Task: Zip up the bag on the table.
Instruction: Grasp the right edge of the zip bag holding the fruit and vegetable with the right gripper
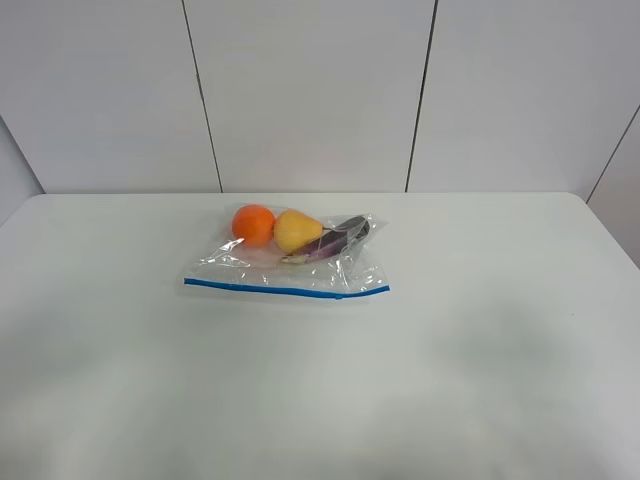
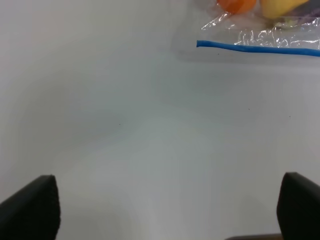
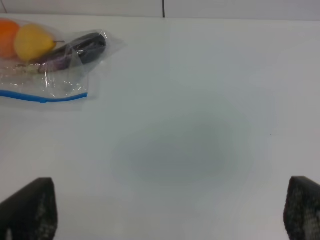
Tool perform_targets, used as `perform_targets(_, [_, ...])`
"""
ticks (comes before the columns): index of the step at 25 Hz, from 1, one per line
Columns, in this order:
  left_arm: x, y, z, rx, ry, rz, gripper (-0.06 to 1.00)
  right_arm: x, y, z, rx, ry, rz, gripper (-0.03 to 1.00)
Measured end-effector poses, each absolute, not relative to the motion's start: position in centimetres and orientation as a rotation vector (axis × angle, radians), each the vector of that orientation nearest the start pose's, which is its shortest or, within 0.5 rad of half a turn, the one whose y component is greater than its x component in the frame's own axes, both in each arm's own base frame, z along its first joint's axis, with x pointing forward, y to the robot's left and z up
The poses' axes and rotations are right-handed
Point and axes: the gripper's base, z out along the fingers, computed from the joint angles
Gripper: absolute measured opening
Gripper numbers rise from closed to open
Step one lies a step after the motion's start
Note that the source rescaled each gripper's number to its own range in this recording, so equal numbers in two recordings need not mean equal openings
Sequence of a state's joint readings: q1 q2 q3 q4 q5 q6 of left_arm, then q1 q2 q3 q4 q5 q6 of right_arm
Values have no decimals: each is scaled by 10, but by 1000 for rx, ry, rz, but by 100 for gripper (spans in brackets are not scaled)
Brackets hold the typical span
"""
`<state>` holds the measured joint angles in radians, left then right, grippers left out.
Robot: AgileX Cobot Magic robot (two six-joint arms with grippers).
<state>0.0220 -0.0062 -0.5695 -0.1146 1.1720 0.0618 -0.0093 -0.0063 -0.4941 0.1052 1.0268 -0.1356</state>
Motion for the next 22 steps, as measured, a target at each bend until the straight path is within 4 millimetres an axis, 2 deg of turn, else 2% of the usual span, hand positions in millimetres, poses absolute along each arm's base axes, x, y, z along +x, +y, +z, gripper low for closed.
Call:
perform_targets(12, [-19,-10,288,59,2075,-86,100,-4,8,279,-129,2004,35,100])
perform_targets(14, [-19,-10,288,59,2075,-86,100,0,9,285,-130,2023,41,100])
perform_targets(17, [-19,-10,288,59,2075,-86,100,17,10,304,-128,2094,72,100])
perform_targets(20, [-19,-10,288,59,2075,-86,100,47,13,328,-122,2184,135,100])
perform_targets(22, [-19,-10,288,59,2075,-86,100,75,16,341,-112,2252,195,100])
